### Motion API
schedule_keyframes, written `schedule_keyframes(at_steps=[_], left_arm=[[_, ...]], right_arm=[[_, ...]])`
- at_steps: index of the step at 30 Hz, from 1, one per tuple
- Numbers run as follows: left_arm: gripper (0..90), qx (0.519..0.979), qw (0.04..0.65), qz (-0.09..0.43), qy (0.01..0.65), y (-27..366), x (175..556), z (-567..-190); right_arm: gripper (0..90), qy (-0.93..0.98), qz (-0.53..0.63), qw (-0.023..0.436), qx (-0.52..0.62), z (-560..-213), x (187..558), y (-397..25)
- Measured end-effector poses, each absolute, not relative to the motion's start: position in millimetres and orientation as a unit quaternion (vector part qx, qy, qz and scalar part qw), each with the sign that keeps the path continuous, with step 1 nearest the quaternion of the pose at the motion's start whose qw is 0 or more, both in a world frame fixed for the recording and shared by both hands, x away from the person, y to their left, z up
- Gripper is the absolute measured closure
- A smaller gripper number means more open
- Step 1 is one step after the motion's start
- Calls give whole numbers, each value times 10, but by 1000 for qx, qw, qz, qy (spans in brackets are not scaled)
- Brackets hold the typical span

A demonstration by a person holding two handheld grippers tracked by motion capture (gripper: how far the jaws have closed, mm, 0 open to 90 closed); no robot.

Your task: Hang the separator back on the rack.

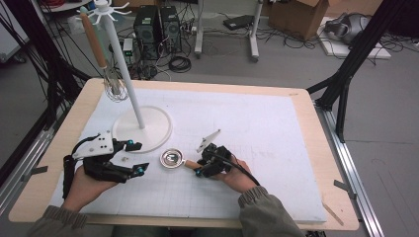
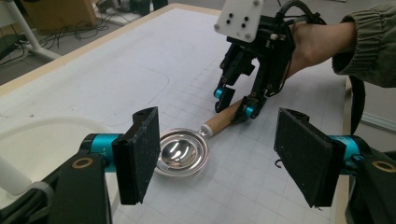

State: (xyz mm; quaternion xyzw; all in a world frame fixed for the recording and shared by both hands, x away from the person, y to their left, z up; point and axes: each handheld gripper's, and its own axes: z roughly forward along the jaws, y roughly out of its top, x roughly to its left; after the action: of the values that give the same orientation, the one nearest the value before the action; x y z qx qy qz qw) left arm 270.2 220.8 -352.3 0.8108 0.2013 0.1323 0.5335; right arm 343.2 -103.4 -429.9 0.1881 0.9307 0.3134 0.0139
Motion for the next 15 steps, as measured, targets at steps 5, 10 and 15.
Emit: schedule_keyframes(at_steps=[5,10,15], left_arm=[[324,818,527,123,194,2150,2749,-3555],[335,830,517,107,182,2026,2833,-3600],[338,841,507,93,167,1856,2893,-3634]], right_arm=[[661,927,325,38,181,-4329,3360,-1092],[671,932,315,56,169,-4307,3315,-1058],[671,932,321,53,156,-4276,3268,-1037]])
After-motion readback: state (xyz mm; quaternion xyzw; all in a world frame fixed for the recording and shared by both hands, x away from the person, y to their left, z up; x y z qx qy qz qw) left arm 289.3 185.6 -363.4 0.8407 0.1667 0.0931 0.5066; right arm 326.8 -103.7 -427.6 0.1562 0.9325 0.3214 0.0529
